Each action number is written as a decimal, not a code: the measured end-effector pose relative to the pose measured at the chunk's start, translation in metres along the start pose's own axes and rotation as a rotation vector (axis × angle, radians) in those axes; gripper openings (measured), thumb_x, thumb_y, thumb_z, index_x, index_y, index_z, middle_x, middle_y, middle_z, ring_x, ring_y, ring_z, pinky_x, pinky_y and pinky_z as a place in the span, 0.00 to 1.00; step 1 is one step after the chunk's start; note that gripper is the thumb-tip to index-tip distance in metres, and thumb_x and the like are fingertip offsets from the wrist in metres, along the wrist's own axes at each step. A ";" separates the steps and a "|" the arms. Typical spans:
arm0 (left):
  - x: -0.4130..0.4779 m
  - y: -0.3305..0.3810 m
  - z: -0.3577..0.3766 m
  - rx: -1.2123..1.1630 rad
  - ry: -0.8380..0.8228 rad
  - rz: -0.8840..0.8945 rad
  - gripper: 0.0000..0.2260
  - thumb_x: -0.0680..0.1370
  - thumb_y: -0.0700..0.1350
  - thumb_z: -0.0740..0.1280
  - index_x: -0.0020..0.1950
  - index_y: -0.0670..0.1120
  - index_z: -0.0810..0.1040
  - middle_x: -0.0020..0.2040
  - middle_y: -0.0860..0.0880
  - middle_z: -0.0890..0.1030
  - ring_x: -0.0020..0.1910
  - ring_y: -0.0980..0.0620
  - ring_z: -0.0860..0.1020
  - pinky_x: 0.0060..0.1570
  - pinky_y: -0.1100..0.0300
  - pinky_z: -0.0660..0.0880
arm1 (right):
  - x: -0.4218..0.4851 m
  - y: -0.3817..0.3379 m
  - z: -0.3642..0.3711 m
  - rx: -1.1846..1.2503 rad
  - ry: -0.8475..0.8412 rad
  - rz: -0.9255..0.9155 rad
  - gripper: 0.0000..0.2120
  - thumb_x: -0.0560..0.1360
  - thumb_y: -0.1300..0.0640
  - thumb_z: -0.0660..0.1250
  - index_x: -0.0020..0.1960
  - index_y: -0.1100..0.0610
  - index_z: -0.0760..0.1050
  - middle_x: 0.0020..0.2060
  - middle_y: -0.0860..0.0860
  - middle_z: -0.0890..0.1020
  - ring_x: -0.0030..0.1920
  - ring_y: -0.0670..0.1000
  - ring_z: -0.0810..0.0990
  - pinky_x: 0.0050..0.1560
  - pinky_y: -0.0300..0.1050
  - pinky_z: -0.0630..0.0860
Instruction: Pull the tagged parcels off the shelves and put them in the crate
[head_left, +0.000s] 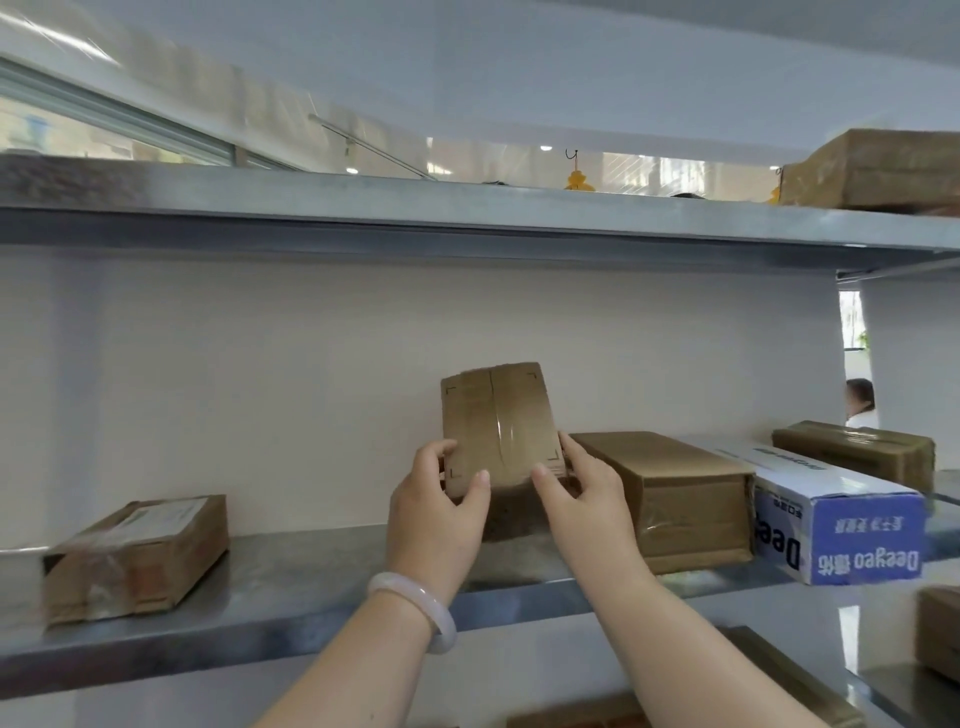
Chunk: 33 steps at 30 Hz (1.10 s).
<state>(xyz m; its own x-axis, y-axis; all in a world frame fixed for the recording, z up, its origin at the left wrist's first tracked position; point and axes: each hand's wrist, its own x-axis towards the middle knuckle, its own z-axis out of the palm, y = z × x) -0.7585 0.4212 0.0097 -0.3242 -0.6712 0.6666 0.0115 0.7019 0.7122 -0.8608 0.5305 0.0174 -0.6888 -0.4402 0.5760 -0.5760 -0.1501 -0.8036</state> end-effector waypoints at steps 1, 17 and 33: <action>0.000 0.001 -0.002 -0.013 -0.023 -0.027 0.19 0.77 0.52 0.68 0.66 0.58 0.69 0.57 0.60 0.74 0.55 0.59 0.72 0.51 0.64 0.71 | -0.005 -0.002 0.002 -0.006 0.004 -0.031 0.23 0.78 0.49 0.65 0.72 0.43 0.68 0.67 0.47 0.71 0.67 0.45 0.69 0.67 0.46 0.69; -0.007 0.005 -0.037 -0.432 -0.154 -0.207 0.30 0.57 0.63 0.75 0.57 0.68 0.72 0.56 0.61 0.80 0.57 0.62 0.78 0.58 0.60 0.75 | -0.049 -0.019 0.017 -0.249 -0.125 -0.333 0.22 0.80 0.51 0.60 0.73 0.38 0.63 0.71 0.36 0.64 0.72 0.39 0.55 0.74 0.45 0.54; -0.012 -0.012 -0.048 -0.243 -0.129 -0.143 0.18 0.81 0.44 0.65 0.70 0.56 0.73 0.60 0.54 0.81 0.57 0.55 0.79 0.56 0.63 0.75 | -0.045 -0.022 0.003 0.135 -0.084 -0.131 0.17 0.78 0.59 0.65 0.58 0.37 0.75 0.55 0.33 0.79 0.58 0.33 0.75 0.53 0.27 0.72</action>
<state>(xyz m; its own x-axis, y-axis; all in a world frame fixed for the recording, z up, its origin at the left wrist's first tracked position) -0.7096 0.4094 0.0035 -0.4565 -0.7120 0.5335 0.1776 0.5147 0.8388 -0.8161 0.5513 0.0087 -0.5696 -0.4806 0.6667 -0.5898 -0.3259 -0.7388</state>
